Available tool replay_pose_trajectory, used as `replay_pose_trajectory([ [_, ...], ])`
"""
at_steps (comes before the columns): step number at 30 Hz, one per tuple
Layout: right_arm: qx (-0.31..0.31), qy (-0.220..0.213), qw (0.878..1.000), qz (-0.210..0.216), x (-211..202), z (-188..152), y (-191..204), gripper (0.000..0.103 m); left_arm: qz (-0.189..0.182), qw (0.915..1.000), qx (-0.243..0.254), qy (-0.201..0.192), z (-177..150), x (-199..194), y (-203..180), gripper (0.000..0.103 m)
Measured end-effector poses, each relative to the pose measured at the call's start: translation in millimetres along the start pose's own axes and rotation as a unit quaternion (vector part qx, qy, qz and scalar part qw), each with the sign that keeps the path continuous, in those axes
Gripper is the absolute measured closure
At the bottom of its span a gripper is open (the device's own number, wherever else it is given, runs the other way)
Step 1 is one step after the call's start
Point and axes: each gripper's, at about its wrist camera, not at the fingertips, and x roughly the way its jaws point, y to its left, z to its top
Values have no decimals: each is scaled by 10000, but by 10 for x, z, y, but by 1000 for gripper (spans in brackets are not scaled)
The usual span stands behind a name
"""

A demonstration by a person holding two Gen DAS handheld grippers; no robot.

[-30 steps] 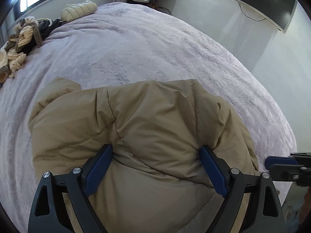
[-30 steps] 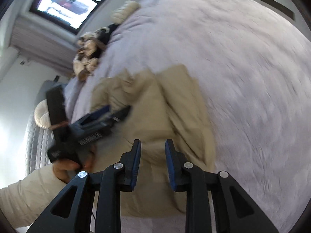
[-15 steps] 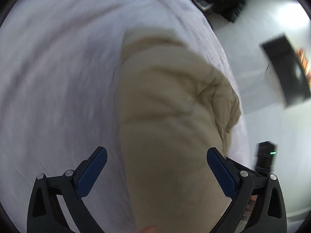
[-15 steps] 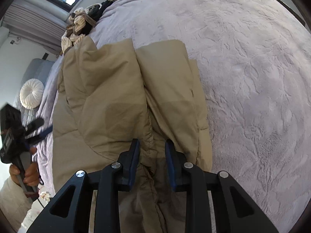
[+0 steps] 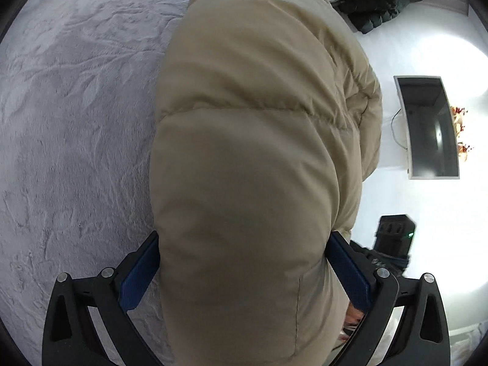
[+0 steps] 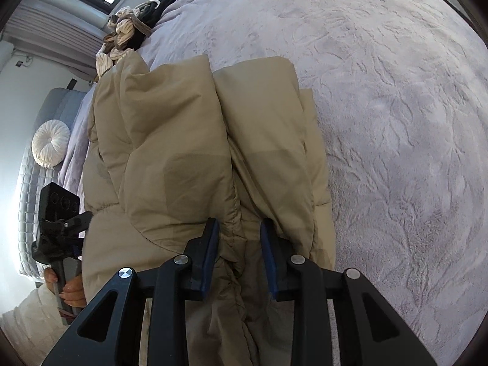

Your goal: Fold large clothes

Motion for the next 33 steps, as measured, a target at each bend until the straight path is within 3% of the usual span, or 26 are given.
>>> replay_pose_trajectory([
  [2,43,-14,10000,56,-115,42,23,70,55,10000,32,-1,-23,12,-23,0],
  [3,3,-87,9999,134,-187,56,31,58,67,10000,41,-6,-17,20,-33,1],
  [4,-53,-203,9995,248,-288,74,37,36,80,10000,49,-10,-17,22,-34,0],
  [6,-117,-393,9986,341,-451,126,9,9,104,9999,58,-12,-11,36,-47,0],
  [8,-160,-441,9986,258,-544,214,-73,8,116,9999,61,-26,0,25,-57,0],
  [10,-107,-203,9992,318,-496,280,-170,6,109,9999,53,-38,-6,15,-54,0],
  [12,62,270,9966,770,-329,335,-307,0,89,9999,47,-31,23,0,-54,0],
  [14,247,637,9915,1104,-120,354,-427,0,68,10000,44,-14,27,-8,-59,0],
  [21,209,1273,9767,1716,490,408,-497,0,-96,9999,28,42,81,-3,68,0],
  [26,287,1349,9657,2201,733,494,-446,0,-153,9999,-43,32,133,82,110,0],
  [33,444,1433,9626,2255,873,504,-325,0,-209,9997,-55,-85,101,90,101,0],
])
